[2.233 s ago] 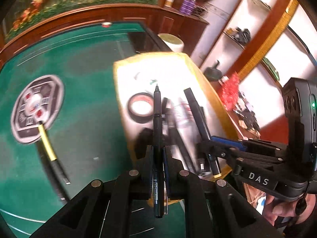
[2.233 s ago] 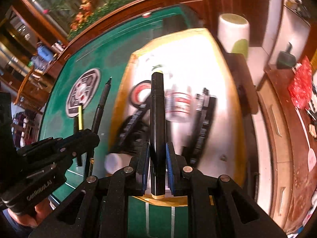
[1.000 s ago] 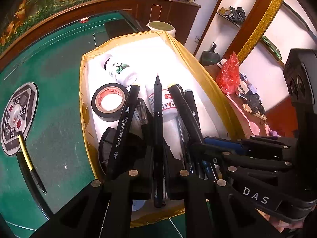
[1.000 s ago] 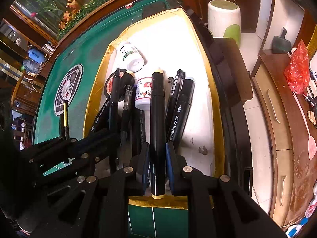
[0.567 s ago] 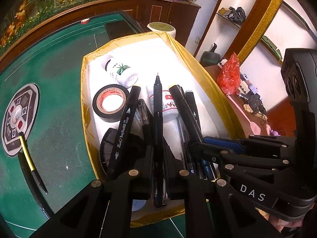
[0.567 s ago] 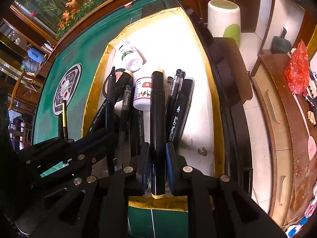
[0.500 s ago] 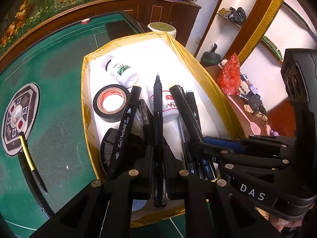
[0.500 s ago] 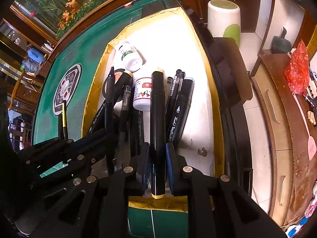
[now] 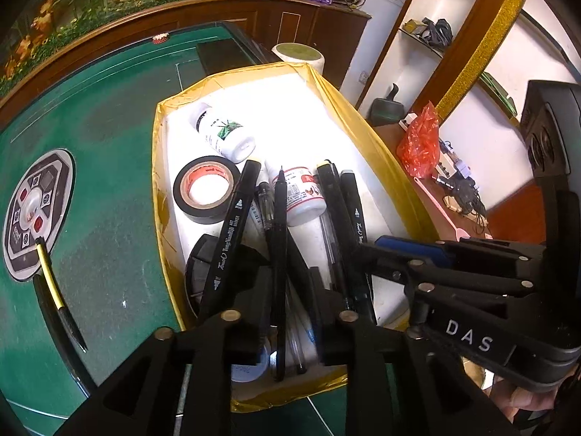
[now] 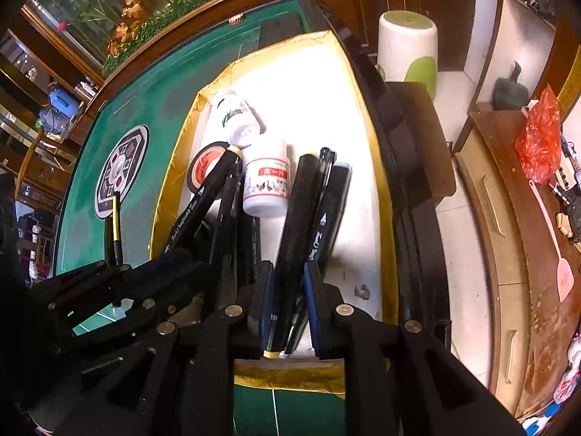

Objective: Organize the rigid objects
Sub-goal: 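Lower both into the tray and open both tools to release them, then move the left tool back to the table and grasp a black marker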

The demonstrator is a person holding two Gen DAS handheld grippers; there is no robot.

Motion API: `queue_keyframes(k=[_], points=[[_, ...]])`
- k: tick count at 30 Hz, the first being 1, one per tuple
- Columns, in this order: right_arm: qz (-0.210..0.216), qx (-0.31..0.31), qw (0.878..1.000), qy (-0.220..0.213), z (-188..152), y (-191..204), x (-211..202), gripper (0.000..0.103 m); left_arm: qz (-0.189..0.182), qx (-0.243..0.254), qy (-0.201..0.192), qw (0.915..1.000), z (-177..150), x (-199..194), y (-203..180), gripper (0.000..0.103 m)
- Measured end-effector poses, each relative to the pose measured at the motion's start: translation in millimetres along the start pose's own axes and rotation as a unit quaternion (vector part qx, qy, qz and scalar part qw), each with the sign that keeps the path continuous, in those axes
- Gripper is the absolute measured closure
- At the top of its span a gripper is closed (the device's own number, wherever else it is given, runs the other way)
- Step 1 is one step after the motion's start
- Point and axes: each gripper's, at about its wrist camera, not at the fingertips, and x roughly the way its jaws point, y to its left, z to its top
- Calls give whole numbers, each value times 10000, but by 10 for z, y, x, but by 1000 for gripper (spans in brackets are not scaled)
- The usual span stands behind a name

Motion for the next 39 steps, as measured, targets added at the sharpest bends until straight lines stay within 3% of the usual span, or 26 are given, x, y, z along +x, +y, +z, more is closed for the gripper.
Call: queue_keyframes(k=[11, 13, 15, 25, 36, 39], points=[[56, -70, 9997, -212, 14, 97, -118, 86, 22, -88, -274, 9996, -38, -249, 70, 78], [82, -114, 9996, -248, 13, 139, -136, 76, 47, -125, -347, 9993, -49, -316, 109, 74], [124, -143, 9994, -304, 18, 188, -157, 73, 83, -189, -454, 9988, -63, -396, 172, 67], [251, -572, 9972, -407, 42, 642, -157, 73, 266, -756, -680, 9945, -219, -684, 679, 67], [362, -1144, 9920, -400, -16, 1197, -84, 71, 609, -1813, -687, 9791, -665, -873, 1503, 67], [400, -1272, 9905, -339, -44, 1336, -32, 66, 772, -2183, -519, 9714, -825, -824, 1742, 60]])
